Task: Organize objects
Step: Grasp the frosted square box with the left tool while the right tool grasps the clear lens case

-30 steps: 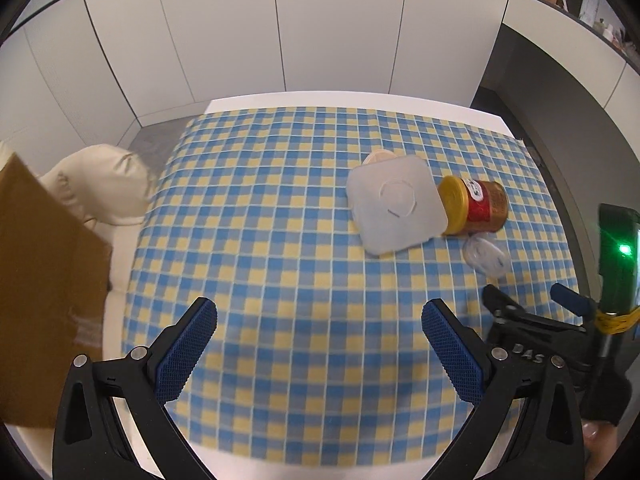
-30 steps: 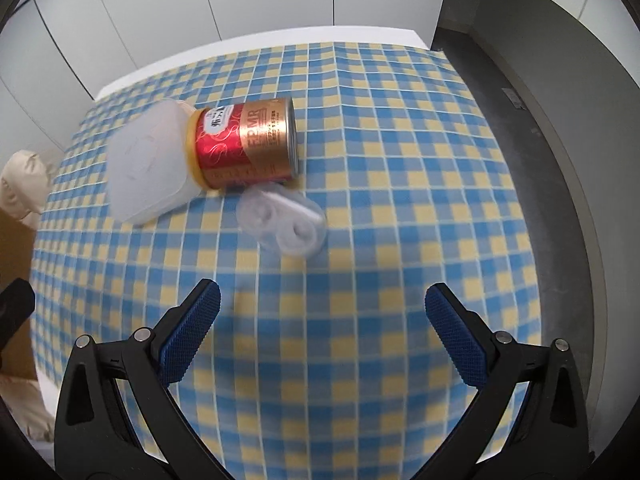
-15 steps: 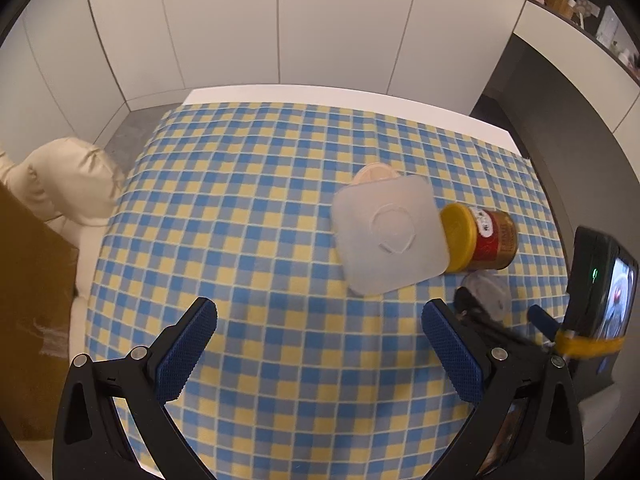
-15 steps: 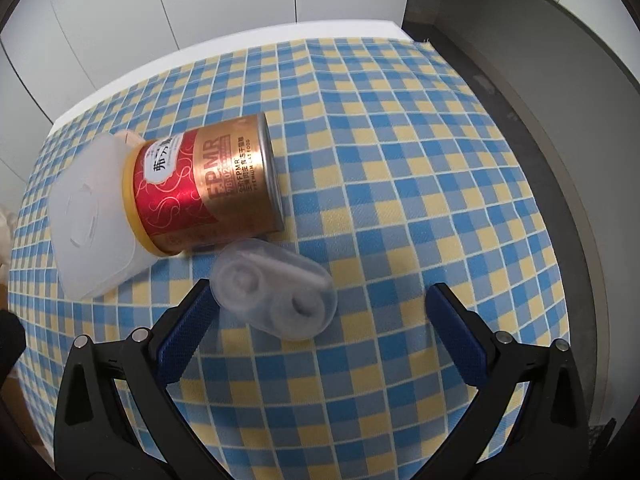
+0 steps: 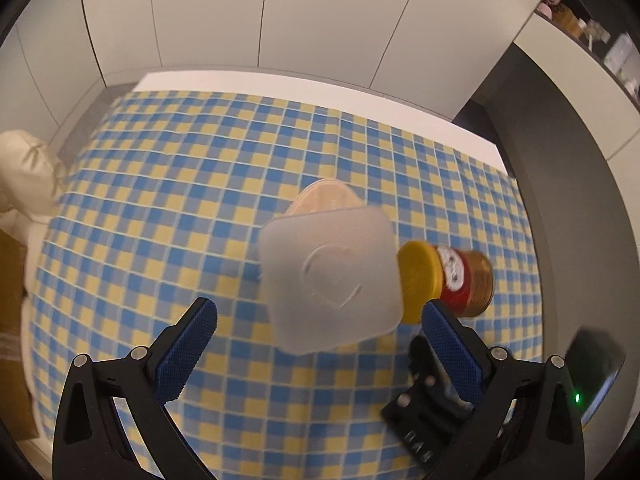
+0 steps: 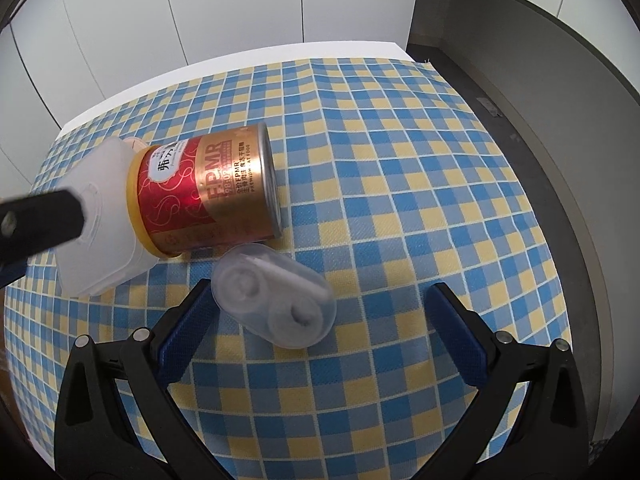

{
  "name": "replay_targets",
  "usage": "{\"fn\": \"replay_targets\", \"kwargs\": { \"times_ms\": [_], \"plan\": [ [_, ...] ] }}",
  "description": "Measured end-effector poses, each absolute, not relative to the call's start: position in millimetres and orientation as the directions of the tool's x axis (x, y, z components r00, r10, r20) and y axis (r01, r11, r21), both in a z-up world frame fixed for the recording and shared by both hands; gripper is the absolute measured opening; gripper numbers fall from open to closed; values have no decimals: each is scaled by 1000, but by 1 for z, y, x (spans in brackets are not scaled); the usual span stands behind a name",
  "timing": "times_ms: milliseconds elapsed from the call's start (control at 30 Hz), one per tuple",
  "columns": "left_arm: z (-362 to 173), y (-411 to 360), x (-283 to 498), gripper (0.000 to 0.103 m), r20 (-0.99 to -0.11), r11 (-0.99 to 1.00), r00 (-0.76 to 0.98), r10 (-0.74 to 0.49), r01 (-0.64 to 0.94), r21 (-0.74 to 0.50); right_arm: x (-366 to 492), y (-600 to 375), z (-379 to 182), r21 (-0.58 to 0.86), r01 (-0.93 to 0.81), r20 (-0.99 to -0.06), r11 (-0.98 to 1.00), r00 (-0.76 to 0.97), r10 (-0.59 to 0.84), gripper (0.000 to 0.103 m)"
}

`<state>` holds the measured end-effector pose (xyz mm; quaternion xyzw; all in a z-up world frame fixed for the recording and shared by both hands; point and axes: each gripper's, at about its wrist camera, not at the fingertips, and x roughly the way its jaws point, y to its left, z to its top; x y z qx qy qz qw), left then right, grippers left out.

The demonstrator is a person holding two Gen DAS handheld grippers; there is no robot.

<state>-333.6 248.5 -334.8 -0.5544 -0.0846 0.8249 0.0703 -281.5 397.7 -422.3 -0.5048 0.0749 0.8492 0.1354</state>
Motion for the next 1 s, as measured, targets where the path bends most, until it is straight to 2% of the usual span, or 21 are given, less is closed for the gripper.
{"fn": "replay_targets", "kwargs": {
  "times_ms": [100,200,233,267,300,333,367,400,500,1000],
  "plan": [
    [-346,255,-347,102,-917,-975,-340,209,-2,-221,-280,399,-421,-9,-306,-873,-952,-461,157,102],
    [-360,259,-358,101,-926,-974,-318,202,30,-223,-279,401,-418,-10,-306,-868,-952,-471,160,92],
    [-365,258,-360,99,-929,-971,-305,212,39,-234,-279,401,-417,-11,-305,-865,-952,-475,162,85],
    [-368,256,-361,90,-930,-968,-296,218,54,-244,-280,403,-416,-11,-303,-864,-953,-477,162,79],
    [-372,254,-360,90,-931,-967,-296,213,71,-244,-280,405,-415,-11,-300,-863,-954,-480,161,77],
    [-369,253,-358,83,-923,-968,-323,209,67,-242,-280,405,-415,-12,-297,-861,-955,-483,161,67],
    [-368,253,-356,83,-920,-971,-338,197,64,-231,-279,406,-413,-14,-294,-857,-956,-489,163,54],
    [-369,252,-354,83,-920,-973,-344,185,64,-220,-279,408,-412,-15,-289,-855,-957,-492,162,49],
    [-368,246,-348,82,-913,-972,-365,184,72,-225,-277,410,-409,-16,-277,-854,-961,-495,157,49],
    [-350,214,-308,82,-917,-999,-399,22,31,-37,-259,427,-388,28,-272,-865,-962,-489,114,49]
  ]
}}
